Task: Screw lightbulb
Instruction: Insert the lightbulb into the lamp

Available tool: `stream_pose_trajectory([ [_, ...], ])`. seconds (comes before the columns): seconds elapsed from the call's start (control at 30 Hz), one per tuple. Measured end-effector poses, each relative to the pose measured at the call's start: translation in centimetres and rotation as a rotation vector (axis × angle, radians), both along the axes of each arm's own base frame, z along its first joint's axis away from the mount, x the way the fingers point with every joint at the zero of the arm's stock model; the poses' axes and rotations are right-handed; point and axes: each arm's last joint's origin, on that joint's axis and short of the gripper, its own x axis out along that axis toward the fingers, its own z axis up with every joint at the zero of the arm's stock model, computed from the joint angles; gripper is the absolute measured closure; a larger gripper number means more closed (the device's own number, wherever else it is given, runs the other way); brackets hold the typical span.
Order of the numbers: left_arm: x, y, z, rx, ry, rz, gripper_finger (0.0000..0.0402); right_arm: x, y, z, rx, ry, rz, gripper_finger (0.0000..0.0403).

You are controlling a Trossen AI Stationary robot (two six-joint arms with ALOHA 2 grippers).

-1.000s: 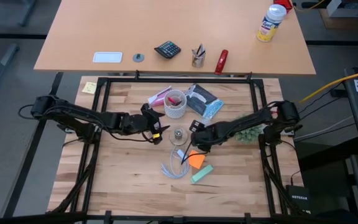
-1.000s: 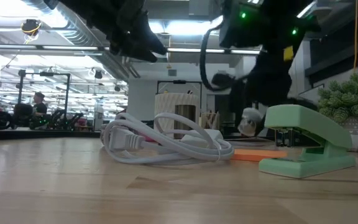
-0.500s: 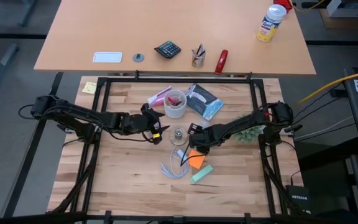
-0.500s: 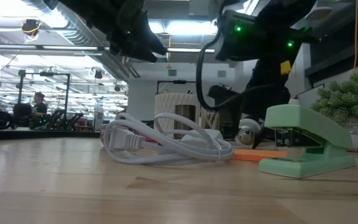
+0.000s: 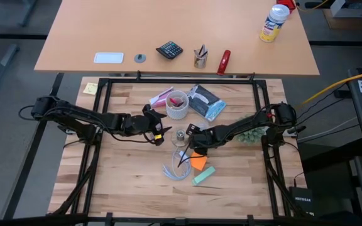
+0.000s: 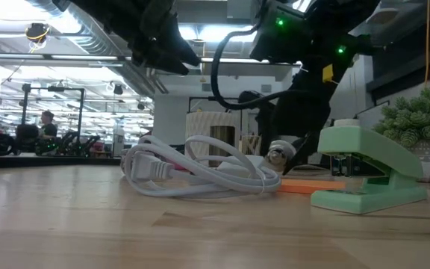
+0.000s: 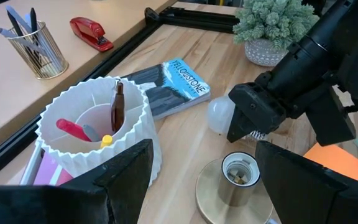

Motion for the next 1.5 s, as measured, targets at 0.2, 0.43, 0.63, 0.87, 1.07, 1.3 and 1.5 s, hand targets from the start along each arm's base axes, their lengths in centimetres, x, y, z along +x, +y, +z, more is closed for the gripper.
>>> stream_pose_trajectory([
  [0.2, 0.0, 0.0, 0.0, 0.0, 0.0, 0.0, 0.0128, -0.04, -0.06, 0.02, -0.019, 0.003, -0.007, 0.0203],
  [0.43, 0.0, 0.0, 0.0, 0.0, 0.0, 0.0, 0.0128, -0.05, -0.06, 0.01, -0.021, 0.005, -0.005, 0.0203],
  [0.63, 0.0, 0.0, 0.0, 0.0, 0.0, 0.0, 0.0128, -0.05, -0.07, 0.02, -0.024, 0.006, -0.003, 0.0203],
  [0.87, 0.0, 0.0, 0.01, -0.033, -0.017, 0.017, 0.0128, 0.02, 0.0, 0.01, -0.01, 0.009, 0.022, 0.0203],
  [1.07, 0.0, -0.01, 0.01, -0.033, -0.017, 0.017, 0.0128, 0.08, 0.01, 0.03, -0.008, 0.002, 0.02, 0.0203],
  [1.3, 0.0, -0.02, 0.01, -0.033, -0.017, 0.017, 0.0128, 0.23, 0.03, 0.09, -0.006, -0.017, 0.02, 0.0203],
  [1.5, 0.0, -0.02, 0.01, -0.035, -0.018, 0.018, 0.0128, 0.21, 0.01, 0.1, -0.002, -0.029, -0.01, 0.0203],
])
